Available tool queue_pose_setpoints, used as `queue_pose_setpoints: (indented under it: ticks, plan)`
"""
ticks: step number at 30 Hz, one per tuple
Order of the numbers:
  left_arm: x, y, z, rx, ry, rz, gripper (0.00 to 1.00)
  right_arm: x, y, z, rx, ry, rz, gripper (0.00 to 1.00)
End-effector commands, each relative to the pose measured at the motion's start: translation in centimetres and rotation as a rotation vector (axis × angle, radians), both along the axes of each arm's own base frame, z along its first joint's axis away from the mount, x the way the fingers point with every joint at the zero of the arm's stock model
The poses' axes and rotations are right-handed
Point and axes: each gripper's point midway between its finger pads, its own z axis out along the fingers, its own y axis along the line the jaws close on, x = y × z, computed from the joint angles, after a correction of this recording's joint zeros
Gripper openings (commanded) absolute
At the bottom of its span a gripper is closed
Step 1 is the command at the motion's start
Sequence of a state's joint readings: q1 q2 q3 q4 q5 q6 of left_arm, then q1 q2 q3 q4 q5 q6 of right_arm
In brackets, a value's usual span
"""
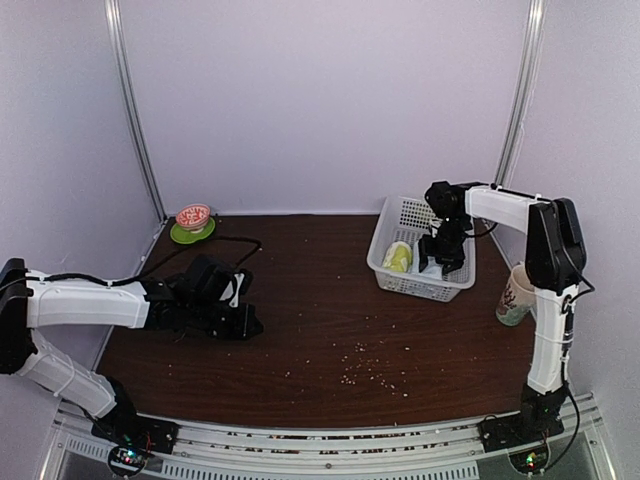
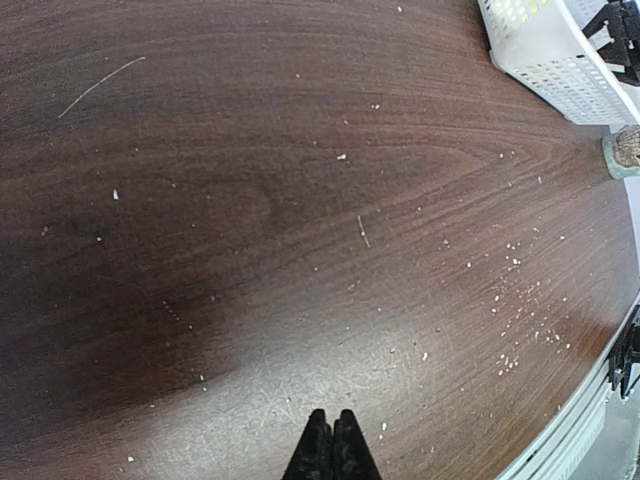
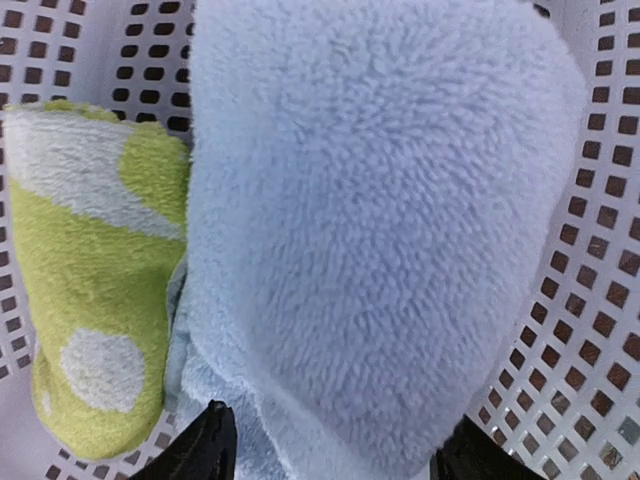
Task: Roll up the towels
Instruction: Place the towel in the storage box, then move the storage box to the center of the board.
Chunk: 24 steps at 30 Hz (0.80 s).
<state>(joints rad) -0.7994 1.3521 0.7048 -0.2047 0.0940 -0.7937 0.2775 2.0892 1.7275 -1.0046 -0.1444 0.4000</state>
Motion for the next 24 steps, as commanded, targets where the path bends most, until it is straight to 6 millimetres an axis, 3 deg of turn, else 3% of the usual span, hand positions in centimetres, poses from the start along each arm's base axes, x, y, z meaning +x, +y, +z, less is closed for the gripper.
queue_pose_setpoints:
  ticks: [1, 6, 10, 13, 15, 19, 22, 24]
  plan:
    - [0.4, -0.4, 1.2, -0.039, -0.044, -0.012, 0.00, -0.1, 0.5, 3.6, 0.036, -0.069, -0.001, 0.69]
    - [0.5, -0.4, 1.3, -0.035, -0.048, -0.013, 0.00, 0.5, 0.3, 5.6, 0.029, -0.122, -0.009, 0.70]
    - [0.6, -0.5, 1.5, -0.037, -0.055, -0.012, 0.00, 0.7, 0.6, 6.7, 0.038, -0.180, -0.006, 0.64]
    - [0.8, -0.1, 1.8, -0.020, -0.075, -0.008, 0.00, 0.6, 1.1, 9.9, 0.041, -0.326, 0.004, 0.62]
    - [1.3, 0.6, 2.4, 0.021, -0.112, 0.010, 0.01, -0.2, 1.6, 13.4, 0.035, -0.475, 0.023, 0.63]
    - [2.8, 2.3, 4.5, 0.060, -0.189, 0.058, 0.22, -3.7, 2.3, 20.2, 0.050, -0.782, 0.029, 0.70]
    - [4.3, 3.8, 6.3, 0.027, -0.214, 0.103, 0.34, -7.1, 1.8, 21.9, 0.077, -0.882, 0.001, 0.73]
    - [5.5, 5.2, 7.6, 0.024, -0.241, 0.151, 0.50, -9.1, 1.0, 22.1, 0.063, -0.931, -0.023, 0.77]
